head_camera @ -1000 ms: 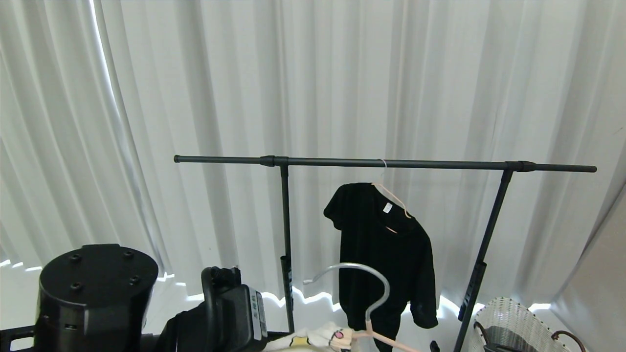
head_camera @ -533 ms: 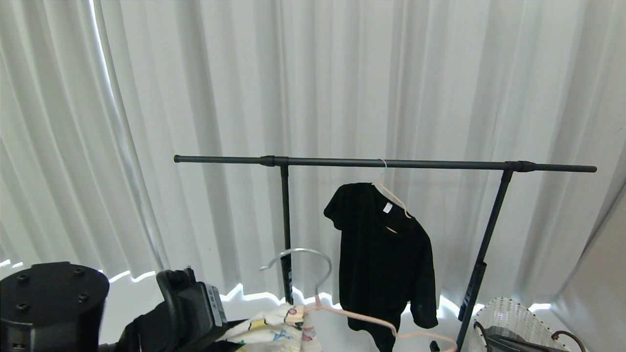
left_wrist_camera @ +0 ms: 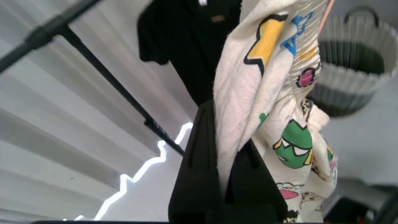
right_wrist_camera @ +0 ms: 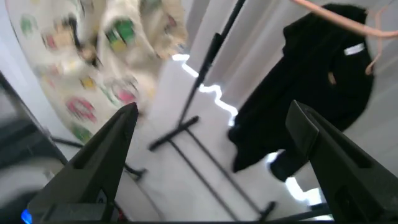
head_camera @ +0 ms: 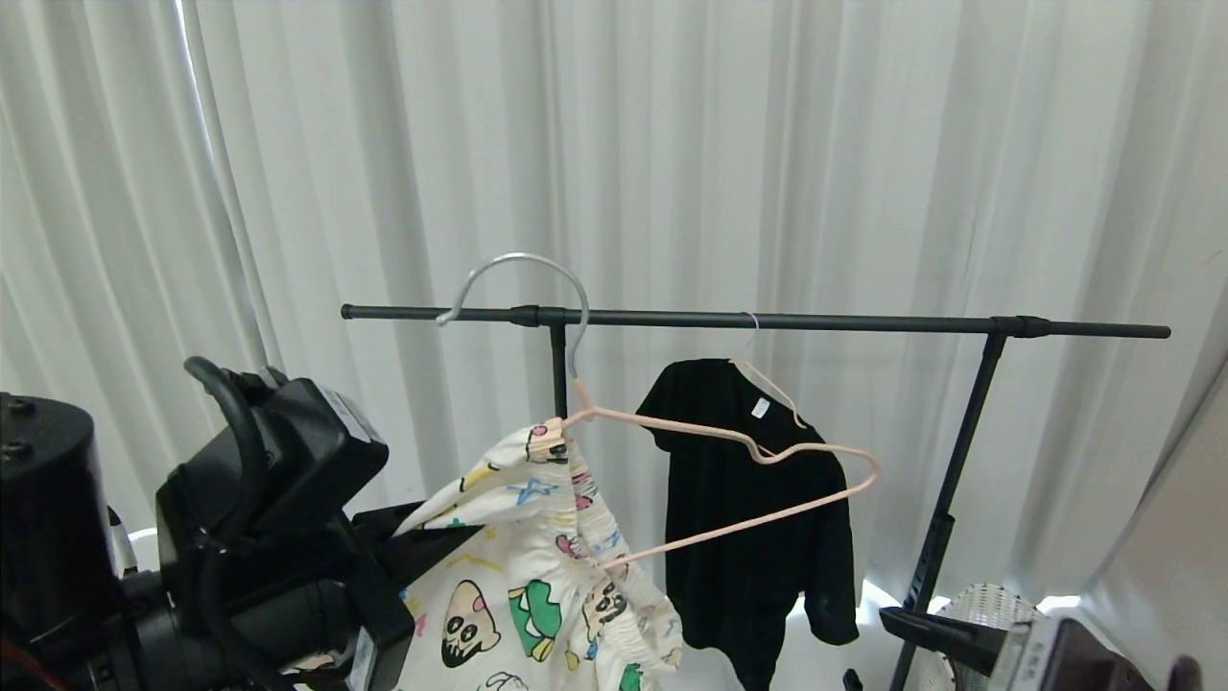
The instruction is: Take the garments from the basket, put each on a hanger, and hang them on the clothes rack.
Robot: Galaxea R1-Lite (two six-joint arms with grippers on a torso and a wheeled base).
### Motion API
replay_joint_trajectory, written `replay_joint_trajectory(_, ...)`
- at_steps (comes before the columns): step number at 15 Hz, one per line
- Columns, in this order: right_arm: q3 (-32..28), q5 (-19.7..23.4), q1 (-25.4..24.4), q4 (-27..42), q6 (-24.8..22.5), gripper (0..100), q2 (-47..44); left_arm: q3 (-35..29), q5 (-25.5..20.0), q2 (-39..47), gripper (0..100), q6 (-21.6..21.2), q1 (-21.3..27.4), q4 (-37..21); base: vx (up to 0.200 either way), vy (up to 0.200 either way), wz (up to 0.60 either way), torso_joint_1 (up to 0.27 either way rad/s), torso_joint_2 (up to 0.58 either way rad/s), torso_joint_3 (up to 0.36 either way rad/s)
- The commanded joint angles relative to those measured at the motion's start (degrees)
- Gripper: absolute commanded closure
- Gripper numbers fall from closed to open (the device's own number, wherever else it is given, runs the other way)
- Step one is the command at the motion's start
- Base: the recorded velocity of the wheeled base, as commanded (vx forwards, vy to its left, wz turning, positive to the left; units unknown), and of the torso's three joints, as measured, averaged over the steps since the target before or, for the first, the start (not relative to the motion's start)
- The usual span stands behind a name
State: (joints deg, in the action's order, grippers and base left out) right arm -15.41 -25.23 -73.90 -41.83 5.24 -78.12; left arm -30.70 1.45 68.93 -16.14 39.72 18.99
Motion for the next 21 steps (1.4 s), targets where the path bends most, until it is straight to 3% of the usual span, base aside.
replay_joint_trajectory(1,-7.9,0.1,0.7,0.3,6.6,0,-9.5,-1.3,0.2,-0.8,100,0.4,0.0,0.1,0.000,0.000,0.00,0.000,0.00,0.000)
replay_joint_trajectory(3,-15.1,0.1,1.6,0.7,12.7,0,-15.7,-1.6,0.2,-2.0,100,0.4,0.0,0.1,0.000,0.000,0.00,0.000,0.00,0.000)
replay_joint_trajectory(7,-19.5,0.1,2.0,0.7,14.4,0,-21.0,-1.7,0.2,-3.5,100,0.4,0.2,0.1,0.000,0.000,0.00,0.000,0.00,0.000)
replay_joint_trajectory(21,-17.7,-0.4,4.7,0.5,14.3,0,-18.7,-0.9,0.3,-4.2,100,0.4,-1.6,0.1,0.000,0.000,0.00,0.000,0.00,0.000)
